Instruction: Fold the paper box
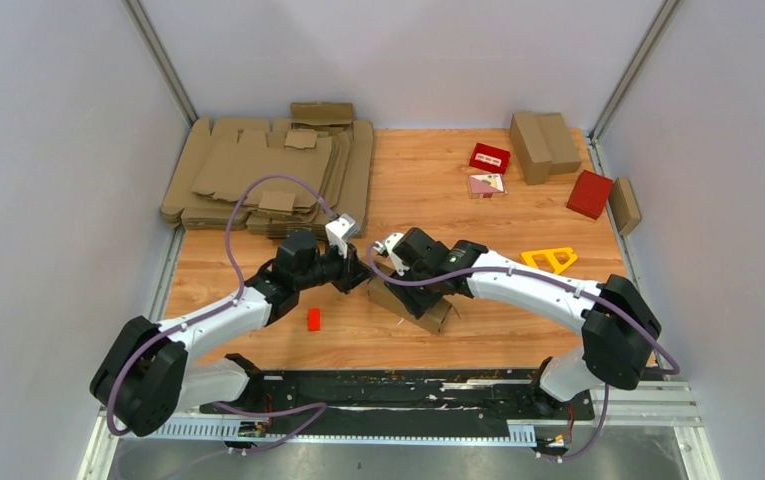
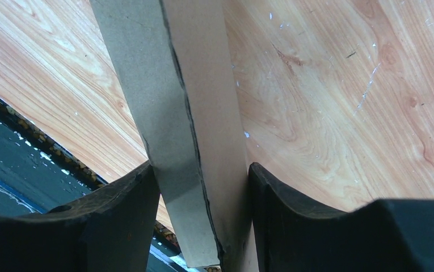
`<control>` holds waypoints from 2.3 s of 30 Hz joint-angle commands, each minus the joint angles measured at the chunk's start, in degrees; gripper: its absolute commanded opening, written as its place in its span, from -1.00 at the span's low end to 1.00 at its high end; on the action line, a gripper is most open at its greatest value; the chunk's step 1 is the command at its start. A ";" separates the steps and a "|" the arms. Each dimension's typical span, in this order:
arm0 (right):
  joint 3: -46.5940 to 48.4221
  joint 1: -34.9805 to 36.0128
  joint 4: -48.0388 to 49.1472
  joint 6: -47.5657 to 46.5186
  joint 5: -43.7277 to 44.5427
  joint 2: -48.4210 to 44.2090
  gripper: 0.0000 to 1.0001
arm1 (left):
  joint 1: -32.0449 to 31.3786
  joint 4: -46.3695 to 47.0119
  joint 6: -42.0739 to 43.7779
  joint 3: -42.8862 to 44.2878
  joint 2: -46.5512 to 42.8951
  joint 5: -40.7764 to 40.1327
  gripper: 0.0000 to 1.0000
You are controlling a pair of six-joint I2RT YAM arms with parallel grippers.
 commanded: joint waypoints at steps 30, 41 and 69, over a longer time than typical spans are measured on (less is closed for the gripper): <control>1.02 0.07 -0.18 2.60 5.41 -3.44 0.73 | -0.69 -11.32 0.01 6.88 5.11 -5.46 -0.87; -10.09 -0.10 -0.57 18.17 12.89 -22.64 0.61 | -1.71 -9.68 -1.08 4.53 -0.89 -10.80 -0.86; -16.79 -5.00 9.99 25.74 10.76 -27.88 -0.27 | -3.45 -8.31 -1.47 4.40 -1.37 -10.98 -0.80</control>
